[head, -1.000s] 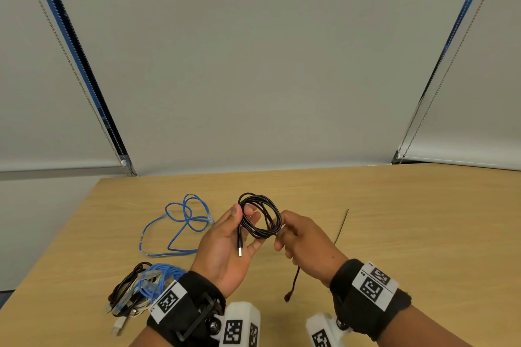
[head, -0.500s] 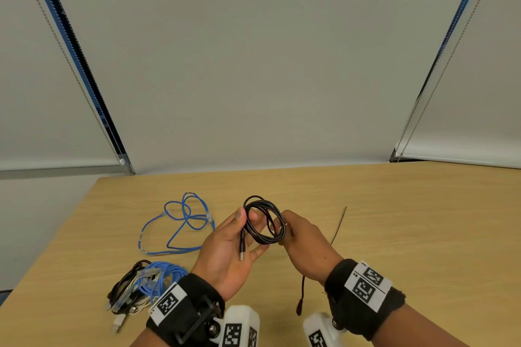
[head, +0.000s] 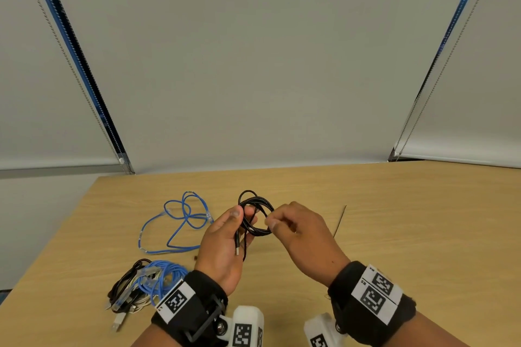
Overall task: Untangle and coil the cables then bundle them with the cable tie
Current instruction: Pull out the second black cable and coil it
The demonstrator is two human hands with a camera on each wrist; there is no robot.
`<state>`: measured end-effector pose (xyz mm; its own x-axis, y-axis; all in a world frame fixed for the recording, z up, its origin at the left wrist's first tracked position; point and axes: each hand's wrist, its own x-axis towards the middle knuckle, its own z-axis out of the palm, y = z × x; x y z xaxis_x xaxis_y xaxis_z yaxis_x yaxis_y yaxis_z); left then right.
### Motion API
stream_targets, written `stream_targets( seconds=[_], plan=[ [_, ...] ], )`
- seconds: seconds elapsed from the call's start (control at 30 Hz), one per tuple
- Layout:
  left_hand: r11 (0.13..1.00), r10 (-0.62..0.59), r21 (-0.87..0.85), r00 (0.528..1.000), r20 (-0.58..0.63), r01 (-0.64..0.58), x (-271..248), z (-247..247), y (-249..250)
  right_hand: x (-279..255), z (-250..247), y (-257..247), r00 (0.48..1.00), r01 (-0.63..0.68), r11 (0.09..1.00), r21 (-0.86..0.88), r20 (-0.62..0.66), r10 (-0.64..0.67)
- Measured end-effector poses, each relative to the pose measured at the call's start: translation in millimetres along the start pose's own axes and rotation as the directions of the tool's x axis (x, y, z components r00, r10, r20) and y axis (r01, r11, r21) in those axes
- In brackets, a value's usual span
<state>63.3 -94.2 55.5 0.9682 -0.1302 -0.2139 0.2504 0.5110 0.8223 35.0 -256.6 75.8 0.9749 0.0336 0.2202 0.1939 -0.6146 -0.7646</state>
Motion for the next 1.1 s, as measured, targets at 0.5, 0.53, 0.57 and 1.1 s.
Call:
stream_targets(
  seconds=[0.5,0.53,0.57,1.1],
  plan=[
    [0.956,0.187,0.203,0.973,0.132,-0.211,1.6,-4.2,1.0,-5.2,-3.4,8.7,0.866,-0.488,0.377,0.787,0.382,0.322],
    [0.964,0.178,0.180,0.977,0.117,-0.197,4.6,-7.7,3.1,-5.5,-5.3,12.8,0.870,-0.483,0.357,0.800,0.393,0.297],
    [0.969,0.164,0.165,0.980,0.115,-0.182,7.1,-10.9,4.4,-5.8,-6.5,16.2,0.877,-0.473,0.350,0.808,0.396,0.271],
    [0.972,-0.236,0.013,0.971,-0.030,0.237,9.8,-9.0,8.3,-3.7,-5.6,30.4,0.946,-0.233,0.960,0.158,0.268,0.185]
  ],
)
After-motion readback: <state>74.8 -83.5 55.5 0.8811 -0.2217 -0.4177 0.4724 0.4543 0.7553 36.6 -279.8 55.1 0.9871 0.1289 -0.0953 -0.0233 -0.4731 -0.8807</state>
